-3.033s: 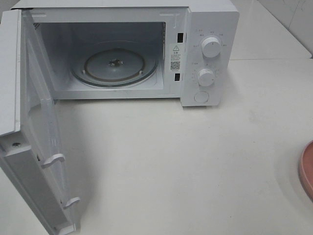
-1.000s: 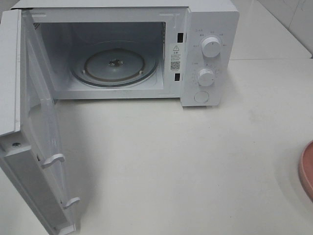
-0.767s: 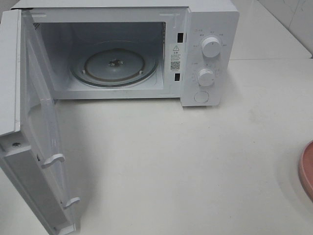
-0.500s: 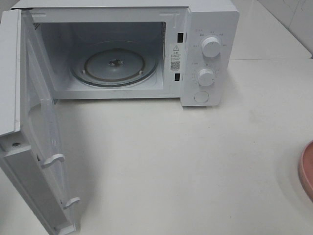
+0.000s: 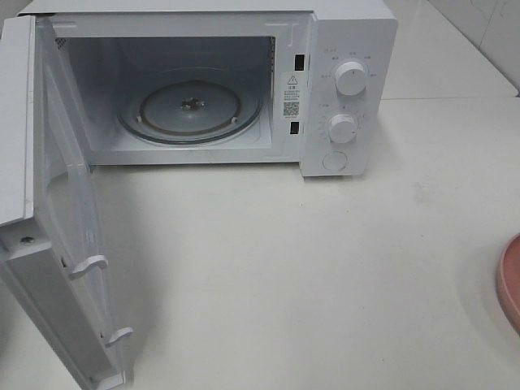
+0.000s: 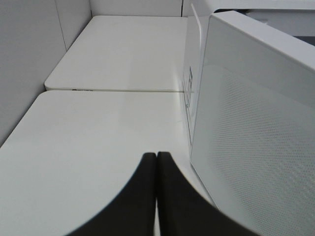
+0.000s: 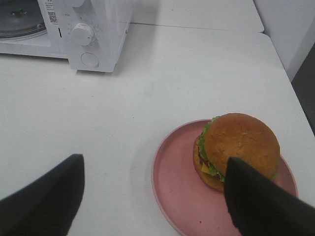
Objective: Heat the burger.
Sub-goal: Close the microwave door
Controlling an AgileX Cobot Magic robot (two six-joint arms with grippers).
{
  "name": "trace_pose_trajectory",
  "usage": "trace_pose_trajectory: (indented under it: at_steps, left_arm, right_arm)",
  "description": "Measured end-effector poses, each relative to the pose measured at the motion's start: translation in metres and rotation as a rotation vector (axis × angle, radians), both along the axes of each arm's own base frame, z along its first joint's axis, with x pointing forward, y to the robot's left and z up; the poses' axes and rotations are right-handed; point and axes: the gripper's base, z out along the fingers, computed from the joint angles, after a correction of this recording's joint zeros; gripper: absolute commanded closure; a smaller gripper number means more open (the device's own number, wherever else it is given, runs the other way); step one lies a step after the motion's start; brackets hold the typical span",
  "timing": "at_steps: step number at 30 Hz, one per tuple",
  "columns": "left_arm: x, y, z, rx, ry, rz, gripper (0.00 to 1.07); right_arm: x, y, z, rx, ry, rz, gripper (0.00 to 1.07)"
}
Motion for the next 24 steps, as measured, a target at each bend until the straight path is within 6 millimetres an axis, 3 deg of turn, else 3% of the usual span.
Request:
trace_pose_trajectory:
  at_steps: [10, 18, 24]
  left_arm:
    - [0.031, -0.008, -0.026, 0.008, 0.034, -0.09, 1.07]
    - [0.041, -0.036, -0.041, 0.008, -0.007, -0.422, 1.07]
    - [0.048, -0.044, -0.047, -0.038, -0.038, -0.496, 1.07]
  right_arm:
    - [0.0, 0.0, 0.0, 0.0, 0.0, 0.0, 0.31]
    - [0.0, 0.0, 0.0, 0.0, 0.0, 0.0, 0.31]
    - [0.0, 0.0, 0.0, 0.0, 0.0, 0.0, 0.32]
